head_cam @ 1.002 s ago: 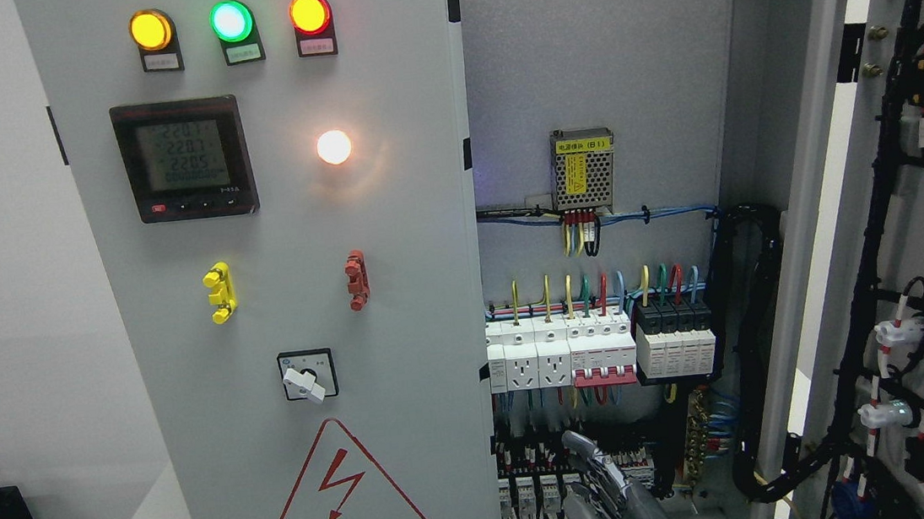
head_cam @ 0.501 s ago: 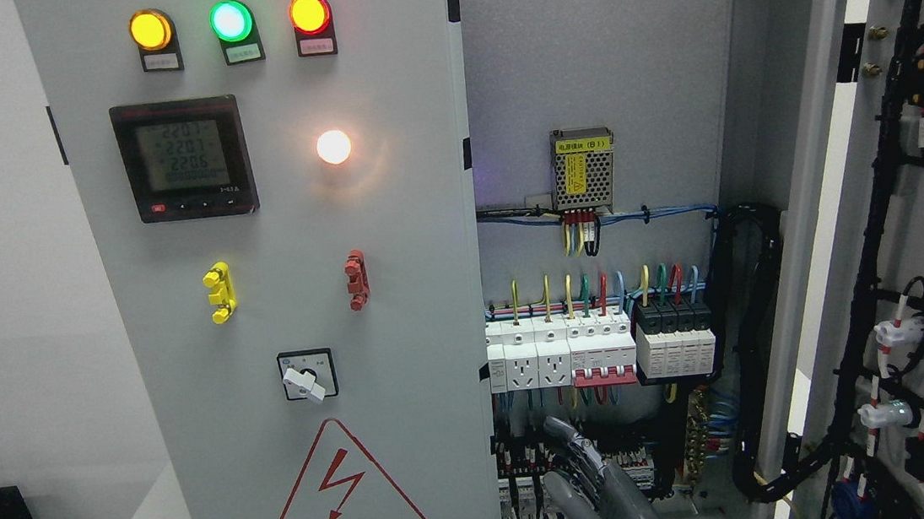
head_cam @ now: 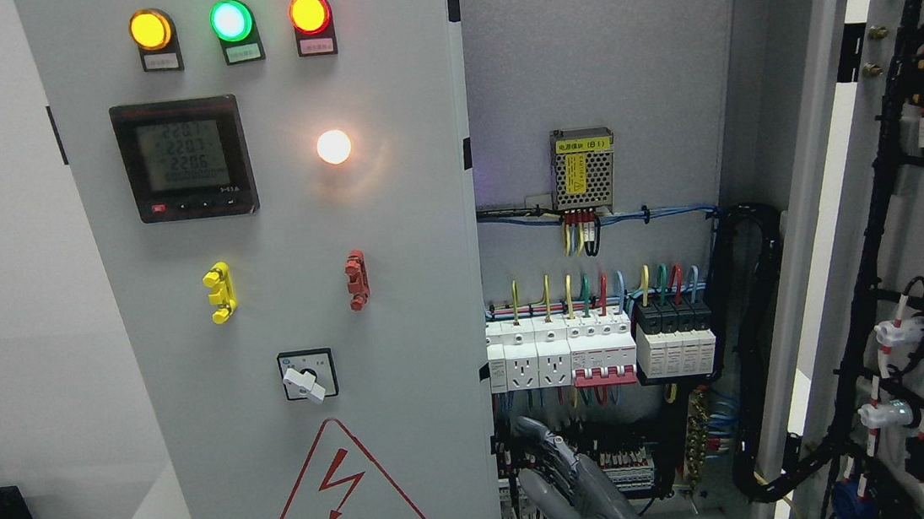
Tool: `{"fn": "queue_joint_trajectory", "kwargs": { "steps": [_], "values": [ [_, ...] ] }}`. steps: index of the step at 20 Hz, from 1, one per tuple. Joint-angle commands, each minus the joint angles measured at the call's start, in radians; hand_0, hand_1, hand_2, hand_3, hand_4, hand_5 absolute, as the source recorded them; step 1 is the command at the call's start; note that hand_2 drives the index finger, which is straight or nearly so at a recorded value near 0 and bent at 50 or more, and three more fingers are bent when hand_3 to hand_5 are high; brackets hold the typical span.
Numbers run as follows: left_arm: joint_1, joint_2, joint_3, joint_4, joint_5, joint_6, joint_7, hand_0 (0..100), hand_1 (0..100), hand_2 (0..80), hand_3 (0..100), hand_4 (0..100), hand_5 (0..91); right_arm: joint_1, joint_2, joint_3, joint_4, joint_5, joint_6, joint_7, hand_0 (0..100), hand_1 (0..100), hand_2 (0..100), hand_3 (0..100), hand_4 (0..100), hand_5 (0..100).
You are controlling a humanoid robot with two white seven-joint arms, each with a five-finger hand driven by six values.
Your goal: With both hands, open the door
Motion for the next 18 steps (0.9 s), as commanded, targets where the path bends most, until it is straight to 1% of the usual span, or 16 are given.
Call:
{"fn": "queue_joint_trajectory", "kwargs": {
  "steps": [1, 3, 6, 9, 10, 12, 13, 18],
  "values": [
    [0.0, 0.0, -0.014, -0.028, 0.0, 0.001, 0.0, 12, 39, 0.0, 0, 0, 0.0, -0.029, 0.003, 0.021, 0.048, -0.052, 0.01, 0.012, 12, 39, 0, 0, 0, 0],
    [0.0, 0.0, -0.014, -0.028, 0.0, 0.001, 0.0, 12, 39, 0.0, 0, 0, 0.0, -0.042, 0.003, 0.023, 0.056, -0.108, 0.039, 0.012, 12, 39, 0, 0, 0, 0],
    [0.0, 0.0, -0.014, -0.028, 0.0, 0.001, 0.0, 12, 39, 0.0, 0, 0, 0.0, -0.045, -0.004, 0.023, 0.056, -0.114, 0.041, 0.012, 12, 39, 0, 0, 0, 0],
    [0.0, 0.0, -0.014, -0.028, 0.0, 0.001, 0.0, 12, 39, 0.0, 0, 0, 0.0, -0.063, -0.004, 0.021, 0.077, -0.115, 0.041, 0.017, 12, 39, 0, 0, 0, 0],
    [0.0, 0.0, -0.014, -0.028, 0.0, 0.001, 0.0, 12, 39, 0.0, 0, 0, 0.0, -0.066, -0.006, 0.021, 0.08, -0.115, 0.042, 0.03, 12, 39, 0, 0, 0, 0],
    [0.0, 0.0, -0.014, -0.028, 0.0, 0.001, 0.0, 12, 39, 0.0, 0, 0, 0.0, -0.068, -0.006, 0.021, 0.082, -0.115, 0.044, 0.082, 12, 39, 0, 0, 0, 0],
    [0.0, 0.0, -0.014, -0.028, 0.0, 0.001, 0.0, 12, 39, 0.0, 0, 0, 0.0, -0.074, -0.006, 0.02, 0.086, -0.117, 0.044, 0.092, 12, 39, 0, 0, 0, 0],
    [0.0, 0.0, -0.014, -0.028, 0.0, 0.001, 0.0, 12, 39, 0.0, 0, 0, 0.0, -0.108, -0.004, 0.009, 0.146, -0.115, 0.042, 0.098, 12, 39, 0, 0, 0, 0]
  ]
}}
